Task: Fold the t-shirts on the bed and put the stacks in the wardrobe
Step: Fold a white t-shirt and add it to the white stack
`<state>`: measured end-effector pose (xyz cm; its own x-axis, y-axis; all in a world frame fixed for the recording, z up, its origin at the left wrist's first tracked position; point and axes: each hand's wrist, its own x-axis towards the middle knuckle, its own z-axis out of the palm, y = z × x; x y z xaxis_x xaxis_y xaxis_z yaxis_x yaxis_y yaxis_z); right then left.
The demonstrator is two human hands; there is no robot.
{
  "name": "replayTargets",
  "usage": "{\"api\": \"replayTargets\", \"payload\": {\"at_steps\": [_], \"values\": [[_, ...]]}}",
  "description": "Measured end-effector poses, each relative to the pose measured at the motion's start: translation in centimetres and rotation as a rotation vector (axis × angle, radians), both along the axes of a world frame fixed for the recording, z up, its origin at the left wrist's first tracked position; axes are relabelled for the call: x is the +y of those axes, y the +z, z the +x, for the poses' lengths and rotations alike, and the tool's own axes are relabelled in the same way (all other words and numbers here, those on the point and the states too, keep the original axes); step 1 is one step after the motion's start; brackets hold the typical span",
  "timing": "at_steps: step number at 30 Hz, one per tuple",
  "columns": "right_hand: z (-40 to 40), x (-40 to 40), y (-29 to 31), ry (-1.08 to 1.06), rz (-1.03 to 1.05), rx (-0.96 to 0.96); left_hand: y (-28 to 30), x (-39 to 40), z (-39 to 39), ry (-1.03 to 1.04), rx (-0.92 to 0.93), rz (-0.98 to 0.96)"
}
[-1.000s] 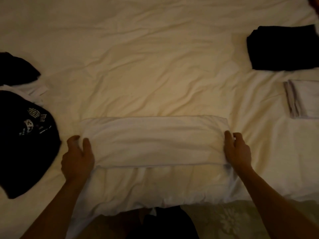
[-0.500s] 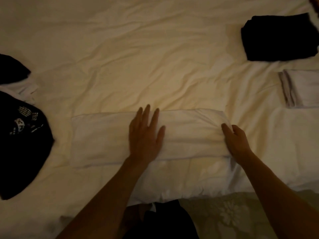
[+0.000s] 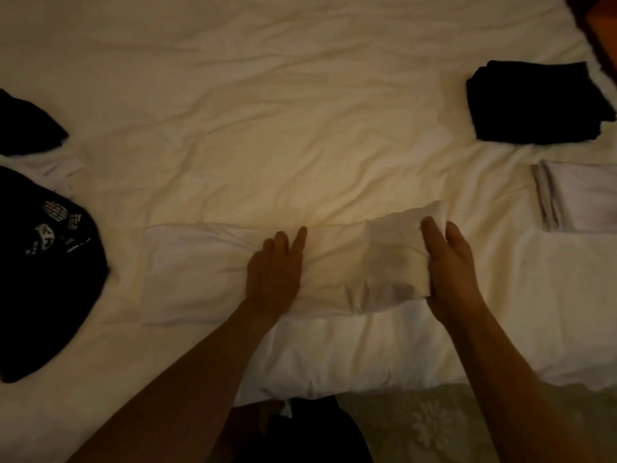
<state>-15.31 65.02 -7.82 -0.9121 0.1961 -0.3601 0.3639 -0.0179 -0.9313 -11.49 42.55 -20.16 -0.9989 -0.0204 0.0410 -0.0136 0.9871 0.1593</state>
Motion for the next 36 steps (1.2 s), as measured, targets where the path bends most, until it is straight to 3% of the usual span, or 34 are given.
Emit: {"api": "replayTargets", "payload": {"at_steps": [3, 5, 7, 9, 10, 13, 15, 16, 18, 21, 26, 30, 32, 34, 36], "values": [[0.3, -5.4, 1.8, 0.079, -0.02, 0.079, 1.5, 0.2, -0.8, -0.019, -0.119, -0.036], [0.6, -9.3, 2.5, 0.176, -0.012, 0.116, 2.7, -0.3, -0.7, -0.006, -0.191, 0.078], [1.0, -13.3, 2.6, 0.282, 0.002, 0.129, 4.6, -1.7, 0.3, -0.009, -0.043, 0.241], [1.5, -17.0, 1.8, 0.375, -0.023, 0.076, 4.9, -4.0, 2.1, 0.141, 0.204, 0.449], [1.7, -18.7, 1.2, 0.414, -0.019, 0.053, 5.2, -5.7, 2.6, 0.266, 0.197, 0.597], [2.0, -23.1, -1.0, 0.564, 0.154, 0.079, 6.7, -11.2, 3.3, 0.736, -0.072, 1.18], [2.5, -25.6, -2.3, 0.678, 0.275, 0.067, 7.4, -14.2, 3.7, 0.871, -0.151, 1.483], [2.8, -26.7, -3.1, 0.744, 0.319, 0.047, 7.7, -15.1, 4.1, 0.866, -0.174, 1.529], [3.8, -28.3, -4.4, 0.87, 0.368, -0.015, 7.3, -16.3, 4.8, 0.833, -0.242, 1.432], [5.2, -28.5, -5.3, 1.004, 0.395, -0.035, 6.8, -16.8, 5.8, 0.798, -0.28, 1.114], [5.7, -24.4, -5.0, 0.798, 0.264, 0.093, 5.8, -15.7, 6.4, 0.733, -0.207, 0.973], [4.3, -19.4, -6.3, 0.519, 0.717, 0.432, 4.6, -17.1, 7.3, 0.668, -0.162, 0.999], [3.9, -17.1, -7.8, 0.541, 0.994, 0.423, 4.0, -17.8, 7.8, 0.679, -0.196, 1.0], [4.6, -15.7, -9.6, 0.616, 1.146, 0.359, 3.5, -17.7, 8.1, 0.667, -0.174, 0.82], [5.4, -14.9, -10.8, 0.681, 1.186, 0.312, 3.5, -16.8, 8.2, 0.592, -0.021, 0.567]]}}
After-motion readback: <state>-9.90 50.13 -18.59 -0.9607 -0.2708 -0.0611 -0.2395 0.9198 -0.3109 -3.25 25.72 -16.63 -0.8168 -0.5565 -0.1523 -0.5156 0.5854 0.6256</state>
